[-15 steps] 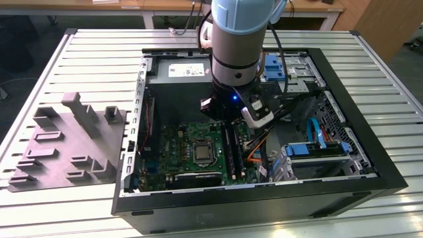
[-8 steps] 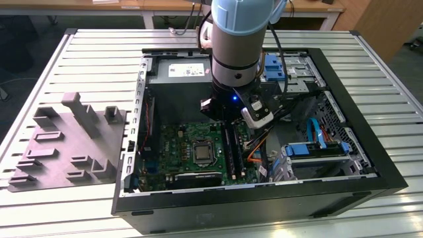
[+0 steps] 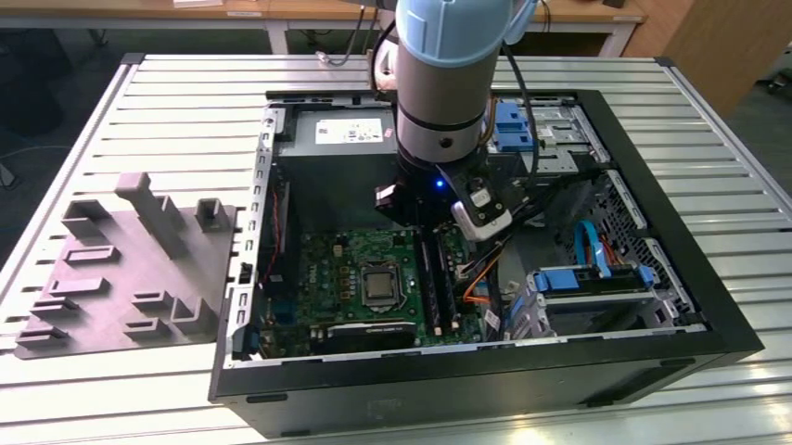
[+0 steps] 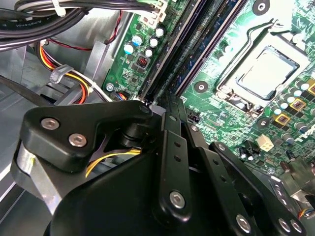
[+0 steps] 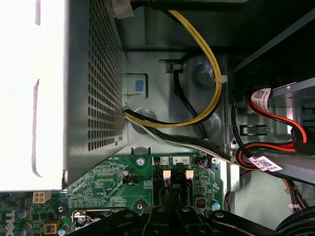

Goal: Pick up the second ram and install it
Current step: 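Press down the second ram until it locks into place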

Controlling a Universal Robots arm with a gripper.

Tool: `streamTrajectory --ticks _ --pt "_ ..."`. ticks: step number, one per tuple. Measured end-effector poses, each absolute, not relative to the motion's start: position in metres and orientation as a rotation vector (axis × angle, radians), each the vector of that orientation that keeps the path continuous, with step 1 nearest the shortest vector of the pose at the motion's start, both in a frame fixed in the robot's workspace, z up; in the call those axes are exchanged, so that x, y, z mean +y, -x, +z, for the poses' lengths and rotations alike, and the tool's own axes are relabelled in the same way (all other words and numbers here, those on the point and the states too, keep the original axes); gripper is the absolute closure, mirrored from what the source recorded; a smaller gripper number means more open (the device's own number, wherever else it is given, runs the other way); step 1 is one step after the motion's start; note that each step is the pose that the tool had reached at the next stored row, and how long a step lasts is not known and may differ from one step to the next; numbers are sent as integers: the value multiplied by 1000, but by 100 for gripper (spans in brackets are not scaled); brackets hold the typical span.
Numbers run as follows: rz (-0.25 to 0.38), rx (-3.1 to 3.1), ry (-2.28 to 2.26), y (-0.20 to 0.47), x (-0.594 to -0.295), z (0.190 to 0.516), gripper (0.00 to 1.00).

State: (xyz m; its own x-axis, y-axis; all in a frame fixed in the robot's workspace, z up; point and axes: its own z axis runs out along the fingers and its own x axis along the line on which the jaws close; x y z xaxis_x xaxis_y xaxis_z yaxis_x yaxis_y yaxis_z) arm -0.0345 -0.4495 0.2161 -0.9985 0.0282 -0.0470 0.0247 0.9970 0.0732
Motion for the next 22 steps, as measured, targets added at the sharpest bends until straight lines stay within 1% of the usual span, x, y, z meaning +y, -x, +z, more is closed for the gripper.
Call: streamTrajectory --ticks 6,14,22 --pt "116 3090 -41 34 -449 219 90" --pt "113 3091 -41 34 -449 243 90" --pt "111 3091 -41 34 -451 244 90"
